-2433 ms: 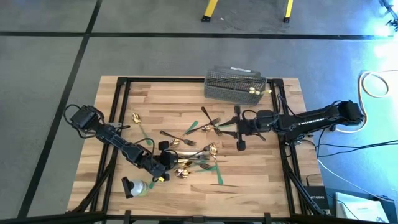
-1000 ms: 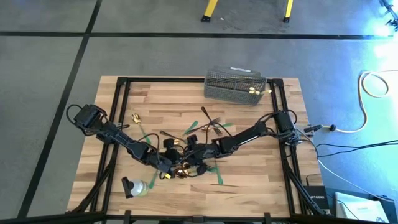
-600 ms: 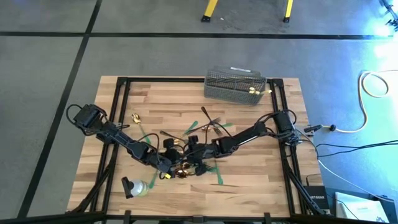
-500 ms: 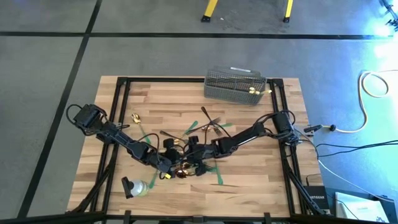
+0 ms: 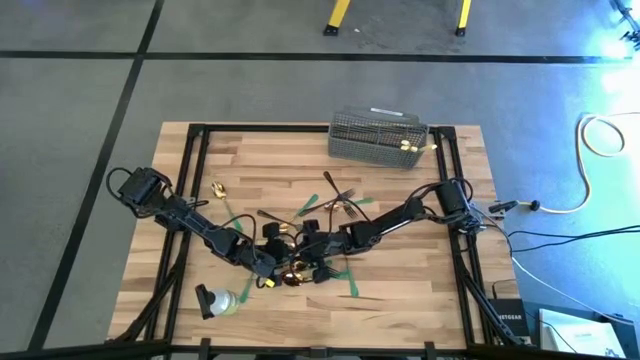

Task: Sort silverware
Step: Put the yellow knife into the gray organizer

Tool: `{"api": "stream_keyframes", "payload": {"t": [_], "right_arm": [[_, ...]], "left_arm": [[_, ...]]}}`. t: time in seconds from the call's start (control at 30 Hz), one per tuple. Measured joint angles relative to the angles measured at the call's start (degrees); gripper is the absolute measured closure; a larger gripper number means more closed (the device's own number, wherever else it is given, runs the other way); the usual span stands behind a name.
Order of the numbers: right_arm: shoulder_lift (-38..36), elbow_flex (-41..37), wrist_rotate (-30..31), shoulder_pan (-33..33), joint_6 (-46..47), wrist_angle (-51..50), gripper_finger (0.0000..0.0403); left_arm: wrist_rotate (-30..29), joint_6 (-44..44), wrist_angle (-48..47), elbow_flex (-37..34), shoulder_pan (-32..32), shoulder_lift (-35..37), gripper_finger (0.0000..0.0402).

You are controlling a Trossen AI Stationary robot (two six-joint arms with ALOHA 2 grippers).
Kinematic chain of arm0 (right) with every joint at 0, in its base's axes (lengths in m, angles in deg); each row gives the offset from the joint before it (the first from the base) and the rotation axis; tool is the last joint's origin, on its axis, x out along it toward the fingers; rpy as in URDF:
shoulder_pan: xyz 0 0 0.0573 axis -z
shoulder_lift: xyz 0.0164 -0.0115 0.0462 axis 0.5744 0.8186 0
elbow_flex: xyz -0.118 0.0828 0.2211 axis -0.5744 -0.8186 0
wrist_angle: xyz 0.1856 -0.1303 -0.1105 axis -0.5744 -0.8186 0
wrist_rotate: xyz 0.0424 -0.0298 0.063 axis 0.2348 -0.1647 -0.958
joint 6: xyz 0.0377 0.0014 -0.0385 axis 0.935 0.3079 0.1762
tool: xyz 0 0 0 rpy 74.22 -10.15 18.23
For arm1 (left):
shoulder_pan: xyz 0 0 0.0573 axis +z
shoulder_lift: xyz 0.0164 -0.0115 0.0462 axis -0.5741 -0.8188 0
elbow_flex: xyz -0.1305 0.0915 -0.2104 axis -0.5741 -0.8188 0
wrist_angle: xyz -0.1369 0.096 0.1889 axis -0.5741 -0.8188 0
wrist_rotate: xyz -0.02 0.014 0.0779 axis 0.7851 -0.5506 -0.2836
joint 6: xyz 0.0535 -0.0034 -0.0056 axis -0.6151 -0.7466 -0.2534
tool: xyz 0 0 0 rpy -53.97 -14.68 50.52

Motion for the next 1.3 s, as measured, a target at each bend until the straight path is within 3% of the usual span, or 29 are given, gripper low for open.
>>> {"api": "stream_keyframes", "payload": {"t": [0.23,0.53,0.77,1.2,1.3], "right_arm": [[0.0,0.0,-0.9,0.3,0.2,-0.3,0.0383],[-0.1,0.0,-0.7,0.3,0.1,-0.4,0.0382],[-2.1,0.2,-0.9,0.3,0.8,-2.1,0.0387],[-18.1,5.1,-0.3,0.8,-0.3,-18.2,0.0385],[-19.6,5.0,0.5,0.8,-0.4,-23.2,0.0385]], "left_arm": [[0.2,0.3,0.0,0.0,0.0,0.0,0.0352],[0.0,-0.4,0.7,0.3,0.0,0.4,0.0351],[-2.9,-5.9,1.3,3.1,-1.6,7.7,0.0335],[-23.2,-12.0,-1.2,3.1,-7.9,19.3,0.0333],[-30.6,-13.3,-1.2,3.1,-9.9,20.2,0.0333]]}}
